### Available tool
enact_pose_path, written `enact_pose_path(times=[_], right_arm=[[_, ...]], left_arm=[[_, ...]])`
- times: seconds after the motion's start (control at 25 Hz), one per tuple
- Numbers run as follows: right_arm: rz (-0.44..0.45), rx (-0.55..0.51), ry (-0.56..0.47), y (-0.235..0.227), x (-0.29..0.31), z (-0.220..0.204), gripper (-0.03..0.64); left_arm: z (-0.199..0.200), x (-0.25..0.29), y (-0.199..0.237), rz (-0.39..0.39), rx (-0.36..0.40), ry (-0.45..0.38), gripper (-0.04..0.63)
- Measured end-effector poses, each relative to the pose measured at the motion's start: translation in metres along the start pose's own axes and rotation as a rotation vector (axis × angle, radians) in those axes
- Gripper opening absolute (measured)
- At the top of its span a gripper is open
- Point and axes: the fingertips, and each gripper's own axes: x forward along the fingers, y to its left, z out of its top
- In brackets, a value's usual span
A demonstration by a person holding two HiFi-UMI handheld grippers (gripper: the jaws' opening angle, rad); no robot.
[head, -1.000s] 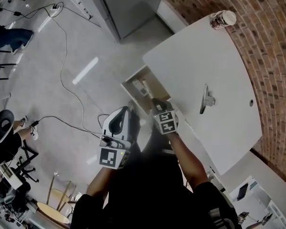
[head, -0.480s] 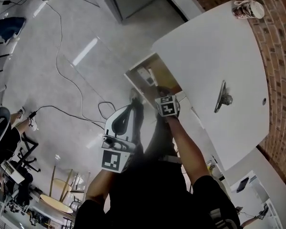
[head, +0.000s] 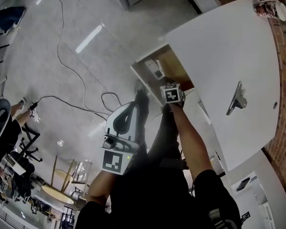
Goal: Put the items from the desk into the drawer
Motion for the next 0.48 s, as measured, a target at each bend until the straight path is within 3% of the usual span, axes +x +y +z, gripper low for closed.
enact_pose_path(times=[0.48], right_arm=[[-0.023, -0.022, 0.068, -0.013, 0.04, -0.008, 0.06]], left_arm=[[-0.024, 0.001, 0.011, 0.01, -0.008, 0.044, 0.002]])
